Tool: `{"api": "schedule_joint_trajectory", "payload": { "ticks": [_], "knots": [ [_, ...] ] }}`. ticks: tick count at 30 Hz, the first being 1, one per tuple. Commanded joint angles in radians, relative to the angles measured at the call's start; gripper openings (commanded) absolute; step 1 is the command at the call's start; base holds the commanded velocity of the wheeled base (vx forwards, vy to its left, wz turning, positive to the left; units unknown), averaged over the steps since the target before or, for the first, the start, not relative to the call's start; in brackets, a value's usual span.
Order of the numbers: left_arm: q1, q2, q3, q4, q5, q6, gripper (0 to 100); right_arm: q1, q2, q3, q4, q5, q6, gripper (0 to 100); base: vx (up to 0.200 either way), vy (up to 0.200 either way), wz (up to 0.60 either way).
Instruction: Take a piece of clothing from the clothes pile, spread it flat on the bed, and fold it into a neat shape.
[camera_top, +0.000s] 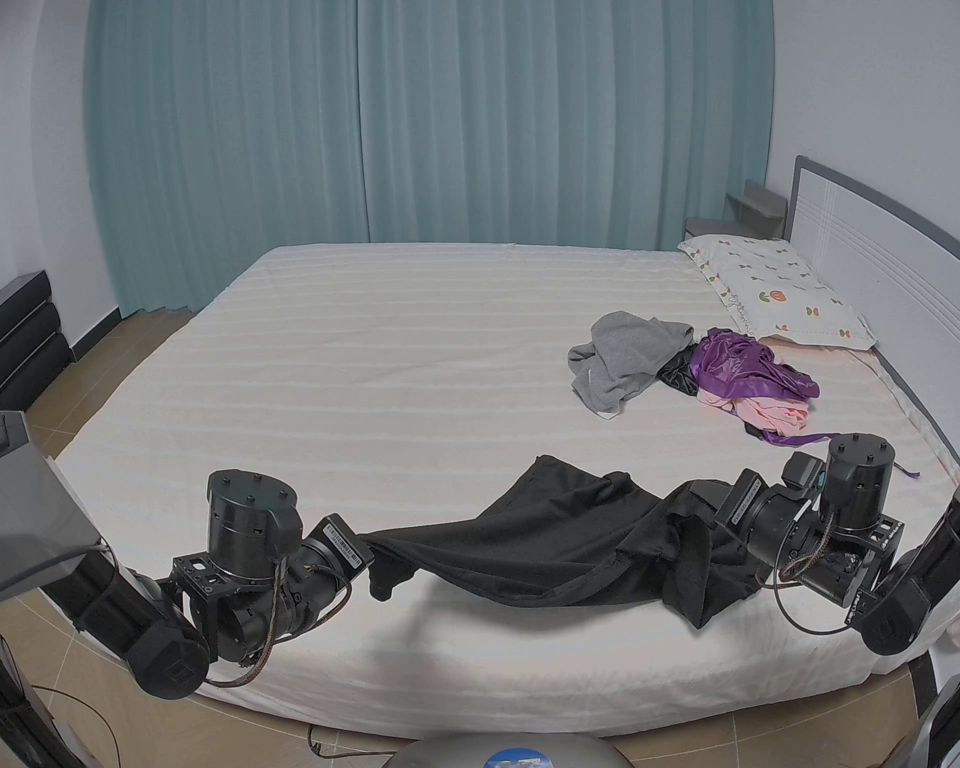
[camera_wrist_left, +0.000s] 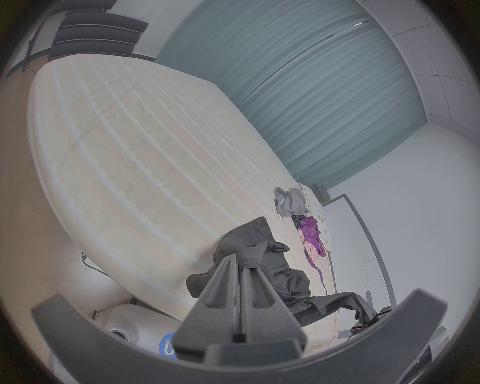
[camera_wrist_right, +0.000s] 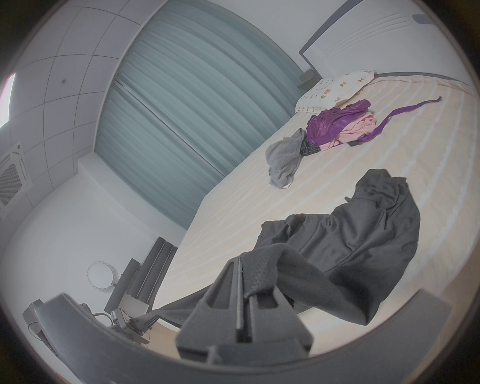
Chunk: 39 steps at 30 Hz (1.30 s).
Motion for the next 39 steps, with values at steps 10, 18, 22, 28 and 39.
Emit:
{"api": "schedule_joint_trajectory", "payload": {
  "ticks": [10, 18, 22, 28, 39],
  "knots": [
    [0.001, 0.005, 0.0, -0.001, 0.0, 0.0, 0, -0.001, 0.004, -0.001, 0.0, 0.001, 0.0, 0, 0.0, 0.2, 0.0],
    [0.0, 0.006, 0.001, -0.001, 0.0, 0.0, 0, -0.001, 0.006, -0.001, -0.001, 0.001, 0.0, 0, 0.0, 0.2, 0.0],
    [0.0, 0.009, 0.001, -0.001, 0.002, 0.0, 0, -0.001, 0.003, 0.0, 0.0, 0.002, 0.0, 0, 0.0, 0.2, 0.0],
    [0.0, 0.008, 0.008, -0.002, 0.003, 0.001, 0, -0.001, -0.002, 0.0, 0.0, 0.001, 0.0, 0, 0.0, 0.1, 0.0],
    [-0.002, 0.0, 0.009, -0.002, 0.005, 0.0, 0, -0.001, -0.054, 0.023, -0.001, -0.001, 0.0, 0, -0.036, 0.0, 0.0]
  ]
}}
